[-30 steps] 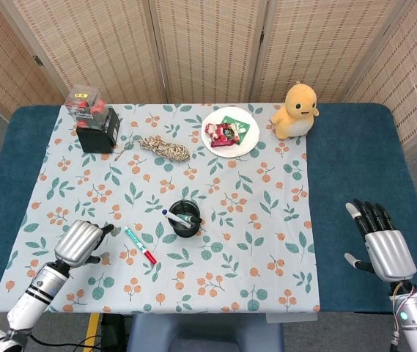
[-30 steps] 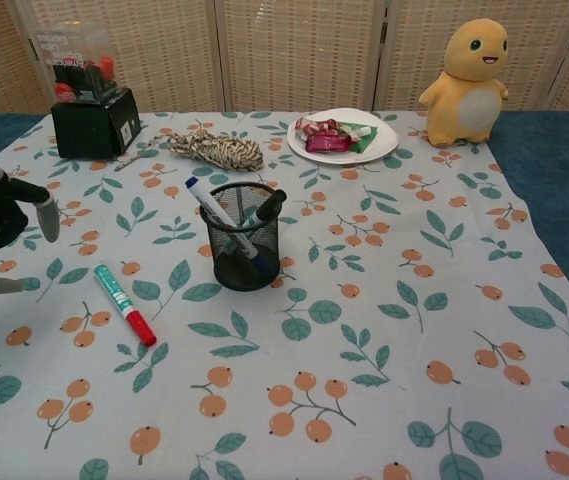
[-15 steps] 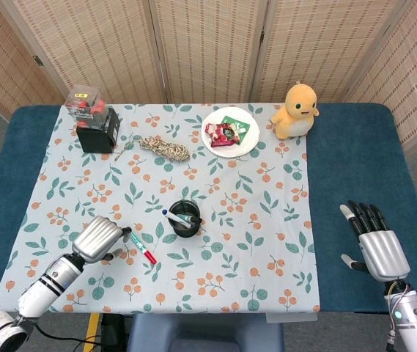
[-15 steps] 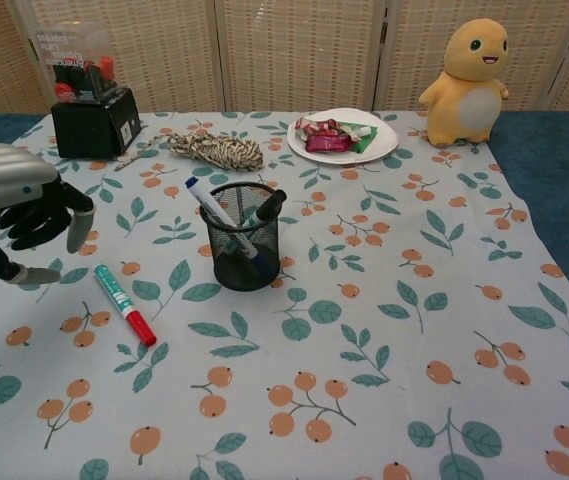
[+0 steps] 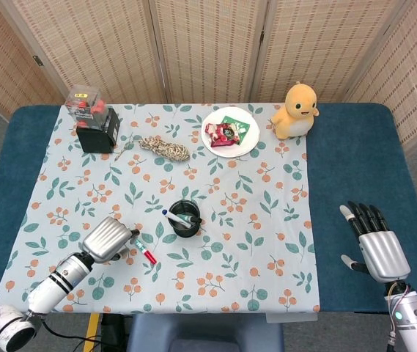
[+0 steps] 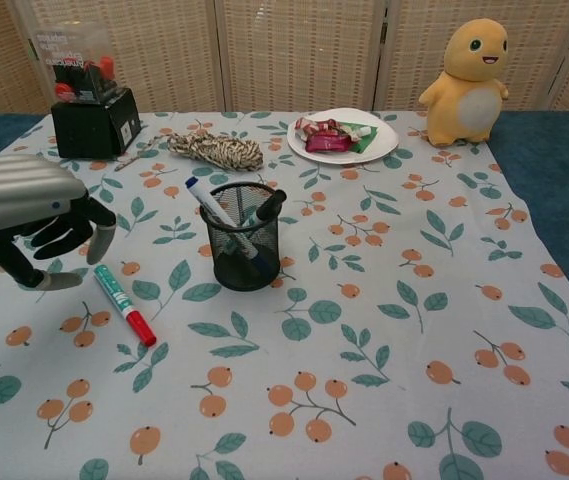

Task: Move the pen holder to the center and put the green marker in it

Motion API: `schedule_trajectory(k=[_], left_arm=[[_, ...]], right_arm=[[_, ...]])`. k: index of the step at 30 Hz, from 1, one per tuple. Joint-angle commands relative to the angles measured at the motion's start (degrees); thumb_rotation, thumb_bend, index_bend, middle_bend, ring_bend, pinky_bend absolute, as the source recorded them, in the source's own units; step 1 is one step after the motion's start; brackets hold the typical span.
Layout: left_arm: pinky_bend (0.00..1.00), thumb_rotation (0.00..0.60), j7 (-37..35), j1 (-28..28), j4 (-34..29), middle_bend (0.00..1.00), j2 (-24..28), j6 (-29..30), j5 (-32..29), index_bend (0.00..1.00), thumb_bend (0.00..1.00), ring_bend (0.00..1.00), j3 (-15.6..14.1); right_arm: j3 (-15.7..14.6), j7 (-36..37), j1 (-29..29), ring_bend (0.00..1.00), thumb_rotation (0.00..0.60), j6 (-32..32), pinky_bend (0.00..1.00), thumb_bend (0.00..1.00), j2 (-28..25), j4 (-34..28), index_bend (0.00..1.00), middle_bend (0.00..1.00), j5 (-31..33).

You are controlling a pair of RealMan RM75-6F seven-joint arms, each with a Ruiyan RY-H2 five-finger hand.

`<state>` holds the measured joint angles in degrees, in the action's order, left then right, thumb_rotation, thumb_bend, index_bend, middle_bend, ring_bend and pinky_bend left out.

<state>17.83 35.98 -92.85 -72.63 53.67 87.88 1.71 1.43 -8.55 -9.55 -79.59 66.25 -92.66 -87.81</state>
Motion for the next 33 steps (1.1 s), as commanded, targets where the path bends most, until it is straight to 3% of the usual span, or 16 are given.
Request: schedule_trajectory(k=[1,15,33], left_arm=[[0.72,0.6,0.68,0.5,0.16,0.81,-0.85,-0.56,0.11,0.54,0.35,0.73,-0.3],[0.72,0.6,10.24,4.69,2.05,0.81,-5.96,-6.37,-3.48,0.54,0.35,0.73,-0.24],[0.72,0.6,16.55,6.55,2.45,0.81,-7.69,-7.89,-8.63,0.52,0.35,0.73,-1.24]], right_arm=[[-0.05,-0.11,-0.09,0.0,0.6,0.24,0.0,0.15,0.08,-0.03,0.0,0.0,-0.03],[-0.4,0.62,-0.11,0.0,0.6,0.41,0.0,0.15,-0.47,-0.29,0.0,0.0,-0.82],[-1.35,2.79,-0.12,0.0,0.6,0.46,0.0,0.15,-1.57,-0.8,0.0,0.0,-2.77]])
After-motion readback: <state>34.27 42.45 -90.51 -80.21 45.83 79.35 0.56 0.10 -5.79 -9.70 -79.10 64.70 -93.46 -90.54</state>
